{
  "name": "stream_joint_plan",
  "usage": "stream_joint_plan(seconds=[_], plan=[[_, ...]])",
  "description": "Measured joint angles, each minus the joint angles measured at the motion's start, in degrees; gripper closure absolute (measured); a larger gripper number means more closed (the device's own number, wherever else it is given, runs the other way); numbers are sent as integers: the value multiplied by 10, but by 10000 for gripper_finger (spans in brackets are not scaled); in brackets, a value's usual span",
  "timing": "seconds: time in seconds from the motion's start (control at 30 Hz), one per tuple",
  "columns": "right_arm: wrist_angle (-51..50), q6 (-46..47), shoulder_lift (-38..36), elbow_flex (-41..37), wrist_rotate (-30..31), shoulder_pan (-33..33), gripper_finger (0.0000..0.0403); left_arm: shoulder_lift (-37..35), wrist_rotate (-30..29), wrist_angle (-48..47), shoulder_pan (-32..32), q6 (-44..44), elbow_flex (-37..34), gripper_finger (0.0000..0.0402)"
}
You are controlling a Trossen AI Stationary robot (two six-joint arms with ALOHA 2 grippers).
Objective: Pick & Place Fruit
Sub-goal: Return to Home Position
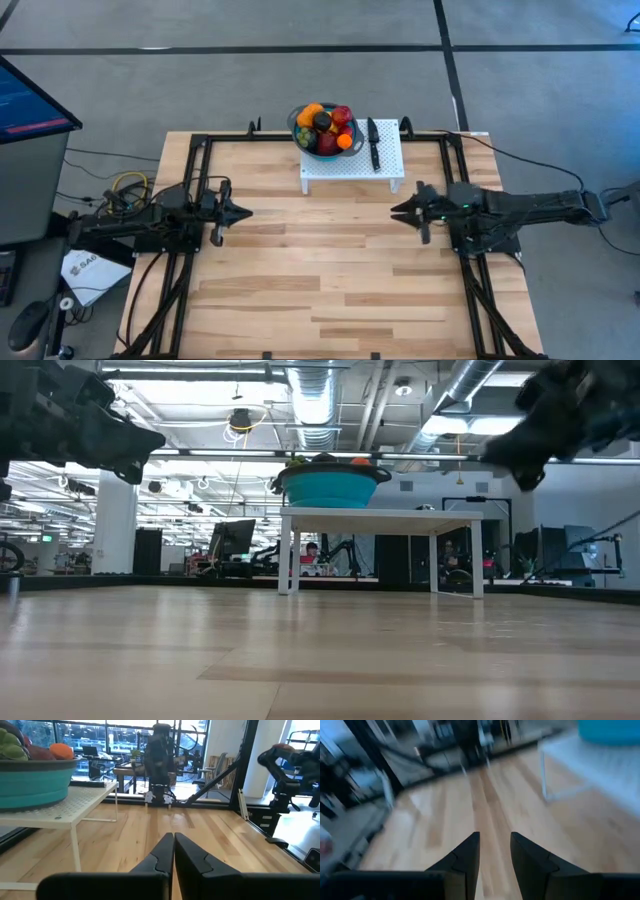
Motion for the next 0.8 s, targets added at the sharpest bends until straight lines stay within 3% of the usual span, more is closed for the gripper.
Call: stream_joint_plan(seconds=[0.17, 0.43, 0.6, 0.8], plan=[[13, 0, -130, -13, 0, -8, 300, 0, 0, 4, 0, 1, 0, 392], [36, 0, -279, -79, 0, -16, 300, 0, -1, 7, 0, 1, 0, 390], [123, -8, -284, -141, 6, -13, 300, 0, -1, 9, 0, 1, 0, 393], [98, -19, -284, -141, 12, -1, 301, 3, -1, 12, 0, 1, 0, 394]])
